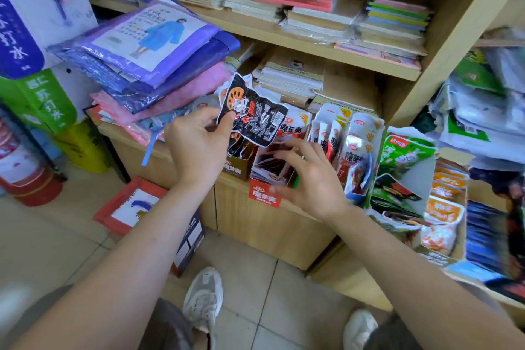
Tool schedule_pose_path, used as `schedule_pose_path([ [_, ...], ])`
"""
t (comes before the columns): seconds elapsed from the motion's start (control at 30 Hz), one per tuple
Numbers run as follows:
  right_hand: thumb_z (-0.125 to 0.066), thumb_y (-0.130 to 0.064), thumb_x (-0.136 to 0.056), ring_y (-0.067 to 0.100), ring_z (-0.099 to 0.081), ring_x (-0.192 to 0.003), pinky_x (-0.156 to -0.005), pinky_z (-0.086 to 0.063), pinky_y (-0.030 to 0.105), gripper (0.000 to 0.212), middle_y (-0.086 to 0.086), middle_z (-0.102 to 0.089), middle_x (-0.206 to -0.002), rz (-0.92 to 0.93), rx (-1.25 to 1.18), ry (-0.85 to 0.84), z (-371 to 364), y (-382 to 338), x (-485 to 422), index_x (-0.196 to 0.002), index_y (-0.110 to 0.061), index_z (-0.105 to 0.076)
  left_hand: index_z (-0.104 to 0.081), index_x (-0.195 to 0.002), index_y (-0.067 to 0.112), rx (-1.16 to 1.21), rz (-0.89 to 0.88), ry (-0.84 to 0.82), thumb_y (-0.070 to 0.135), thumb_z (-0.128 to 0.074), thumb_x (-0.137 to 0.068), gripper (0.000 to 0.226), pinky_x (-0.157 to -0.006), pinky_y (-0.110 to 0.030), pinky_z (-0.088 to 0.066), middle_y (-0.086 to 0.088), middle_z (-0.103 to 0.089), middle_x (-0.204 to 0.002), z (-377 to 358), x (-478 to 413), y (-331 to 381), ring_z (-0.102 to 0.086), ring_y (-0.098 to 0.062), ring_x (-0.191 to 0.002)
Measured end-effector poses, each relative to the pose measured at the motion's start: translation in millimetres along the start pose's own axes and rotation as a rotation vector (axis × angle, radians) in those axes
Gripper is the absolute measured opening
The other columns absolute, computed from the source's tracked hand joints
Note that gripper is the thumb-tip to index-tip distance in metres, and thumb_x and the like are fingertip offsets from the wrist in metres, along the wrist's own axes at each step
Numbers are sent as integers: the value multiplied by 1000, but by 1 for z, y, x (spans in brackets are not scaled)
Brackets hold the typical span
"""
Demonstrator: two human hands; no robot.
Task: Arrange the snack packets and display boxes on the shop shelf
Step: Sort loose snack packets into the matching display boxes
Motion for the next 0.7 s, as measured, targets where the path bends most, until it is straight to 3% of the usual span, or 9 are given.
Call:
schedule_pose_path([
  [0.1,-88,-27,-73,11,-57,-109,-94,-50,32,37,-2,-60,-127,-141,-207,132,6,24,-7,-105,-15,-74,-80,-86,14,4,7,5,26,-75,-87,13,-64,-43,-56,9,-74,-75,3,2,-1,-71,-10,-69],
  [0.2,-88,-19,-73,7,-61,-81,-80,-55,32,29,-5,-58,-127,-309,-322,138,6,47,-8,-98,-15,-74,-80,-85,16,4,14,-3,27,-75,-88,13,-64,-42,-55,11,-74,-74,4,4,-1,-71,-9,-69],
  [0.27,-86,-17,-76,8,-64,-73,-76,-58,34,23,-5,-57,-128,-332,-361,134,4,50,-8,-95,-14,-73,-80,-85,15,4,5,-9,27,-75,-88,13,-65,-41,-55,12,-74,-74,3,6,0,-71,-8,-69],
  [0.33,-85,-15,-77,9,-66,-72,-74,-59,32,24,-2,-56,-133,-336,-378,131,3,47,-8,-97,-14,-73,-80,-86,15,14,1,-4,26,-75,-87,13,-64,-41,-56,13,-73,-73,2,7,2,-70,-7,-68],
  [0.5,-87,-16,-74,7,-68,-82,-81,-57,22,50,-12,-46,-143,-260,-440,-34,2,31,5,-120,-23,-68,-80,-90,17,23,-9,-20,26,-75,-88,11,-66,-40,-57,21,-68,-75,-2,10,8,-71,-7,-71],
  [0.57,-85,-9,-77,9,-69,-84,-80,-57,22,48,-8,-50,-144,-291,-520,-21,11,37,10,-121,-22,-68,-79,-92,23,36,-26,-41,25,-76,-88,5,-66,-40,-58,24,-67,-76,-4,11,14,-71,-7,-71],
  [0.63,-81,-5,-80,11,-70,-83,-77,-57,24,42,1,-62,-133,-366,-622,65,27,47,16,-118,-19,-68,-74,-93,31,56,-8,-62,23,-77,-88,10,-65,-35,-58,27,-67,-76,-6,13,18,-71,-5,-70],
  [0.7,-80,-10,-82,16,-71,-79,-70,-55,23,37,8,-73,-107,-471,-759,164,43,61,21,-117,-18,-68,-73,-87,35,122,62,-97,22,-78,-86,14,-64,-32,-57,24,-70,-71,-10,14,15,-71,-7,-68],
])
Point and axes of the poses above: each hand's wrist, its own x-axis away from the middle knuckle, its own z-axis out of the back of the hand, y = z × x, the point moved 7 cm from there along -x, towards the middle knuckle
